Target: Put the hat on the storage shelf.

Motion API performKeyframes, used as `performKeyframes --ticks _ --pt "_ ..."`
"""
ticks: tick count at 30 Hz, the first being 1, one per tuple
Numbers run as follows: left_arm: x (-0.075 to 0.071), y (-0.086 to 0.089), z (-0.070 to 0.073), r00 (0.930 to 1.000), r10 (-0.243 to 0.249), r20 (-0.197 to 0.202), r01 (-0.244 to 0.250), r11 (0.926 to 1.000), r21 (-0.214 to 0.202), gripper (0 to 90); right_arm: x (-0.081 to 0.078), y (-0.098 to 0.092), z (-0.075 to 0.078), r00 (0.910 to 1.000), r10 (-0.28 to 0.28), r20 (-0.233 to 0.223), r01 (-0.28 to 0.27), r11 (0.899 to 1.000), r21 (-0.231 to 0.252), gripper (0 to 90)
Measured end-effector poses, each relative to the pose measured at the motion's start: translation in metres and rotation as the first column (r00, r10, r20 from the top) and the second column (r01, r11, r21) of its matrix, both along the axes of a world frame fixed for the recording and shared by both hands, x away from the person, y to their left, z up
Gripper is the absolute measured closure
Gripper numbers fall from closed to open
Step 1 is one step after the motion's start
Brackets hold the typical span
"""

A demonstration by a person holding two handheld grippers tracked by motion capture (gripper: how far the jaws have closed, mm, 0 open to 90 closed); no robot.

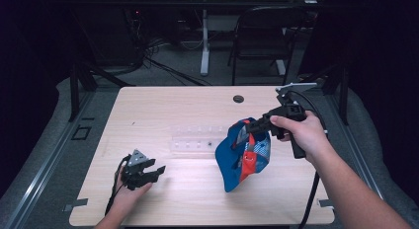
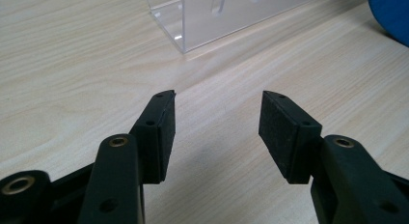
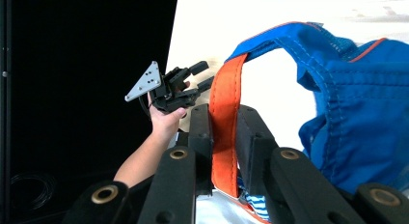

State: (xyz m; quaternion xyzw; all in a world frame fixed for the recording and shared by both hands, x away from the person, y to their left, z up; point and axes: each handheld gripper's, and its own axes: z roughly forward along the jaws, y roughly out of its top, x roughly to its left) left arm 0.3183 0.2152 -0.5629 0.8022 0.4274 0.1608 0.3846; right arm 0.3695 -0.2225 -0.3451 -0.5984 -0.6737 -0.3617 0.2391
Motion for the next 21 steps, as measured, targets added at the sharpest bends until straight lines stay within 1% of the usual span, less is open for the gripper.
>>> performKeyframes --ticks 2,5,7,9,10,14,15,16,17,18,19,20,21 --pt "0.0 0.0 0.0 1.0 -0.005 -0.006 0.005 1.0 -0.005 48.0 0.0 0.0 0.001 1.0 0.004 -0.002 -0.004 1.0 -0.002 78.4" --pt "0.0 0.0 0.0 0.9999 -0.008 -0.007 0.008 1.0 -0.002 48.0 -0.001 0.0 0.002 1.0 -0.008 0.001 0.008 1.0 0.003 78.4" --pt "0.0 0.0 0.0 0.9999 -0.008 -0.006 0.008 1.0 -0.001 48.0 -0.001 0.0 0.003 1.0 -0.004 0.006 0.004 1.0 0.009 78.4" --pt "0.0 0.0 0.0 1.0 -0.008 -0.006 0.008 1.0 -0.001 48.0 0.0 0.001 0.004 0.9998 -0.014 0.012 0.014 1.0 0.014 78.4" --pt "0.0 0.0 0.0 1.0 -0.007 -0.006 0.007 1.0 -0.002 48.0 0.0 0.001 0.004 0.9999 0.003 0.013 -0.003 1.0 0.012 78.4" --pt "0.0 -0.001 0.0 0.9999 -0.009 -0.007 0.009 1.0 -0.001 48.0 0.002 0.006 0.006 0.9999 -0.004 0.014 0.004 1.0 0.031 78.4" --pt "0.0 -0.001 0.001 0.9999 -0.015 -0.004 0.015 0.9999 0.005 47.8 0.003 0.008 0.008 0.9998 0.008 0.019 -0.009 0.999 0.034 78.4" --pt "-0.001 -0.001 0.0 0.9999 -0.014 -0.005 0.014 0.9999 0.004 47.8 0.003 0.008 0.008 0.9998 0.008 0.019 -0.009 0.999 0.034 78.4" --pt "-0.001 -0.002 0.0 0.9999 -0.01 -0.003 0.01 0.9999 0.001 47.8 0.004 0.01 0.009 0.9995 0.021 0.022 -0.022 0.999 0.042 78.4" --pt "-0.001 -0.002 0.0 0.9999 -0.015 0.0 0.015 0.9999 0.005 47.8 0.004 0.01 0.009 0.9995 0.021 0.022 -0.022 0.999 0.042 78.4" --pt "-0.002 -0.003 0.001 0.9999 -0.016 0.0 0.016 0.9999 0.002 47.8 0.005 0.013 0.01 0.9995 0.009 0.03 -0.01 0.999 0.051 78.4" --pt "-0.002 -0.003 0.001 0.9998 -0.019 0.008 0.019 0.9998 0.002 47.8 0.005 0.014 0.011 0.9995 0.016 0.029 -0.018 0.998 0.056 78.4" --pt "-0.003 -0.004 0.002 0.9997 -0.025 0.009 0.025 0.9997 -0.001 47.8 0.005 0.015 0.012 0.9995 0.009 0.032 -0.011 0.998 0.064 78.4"
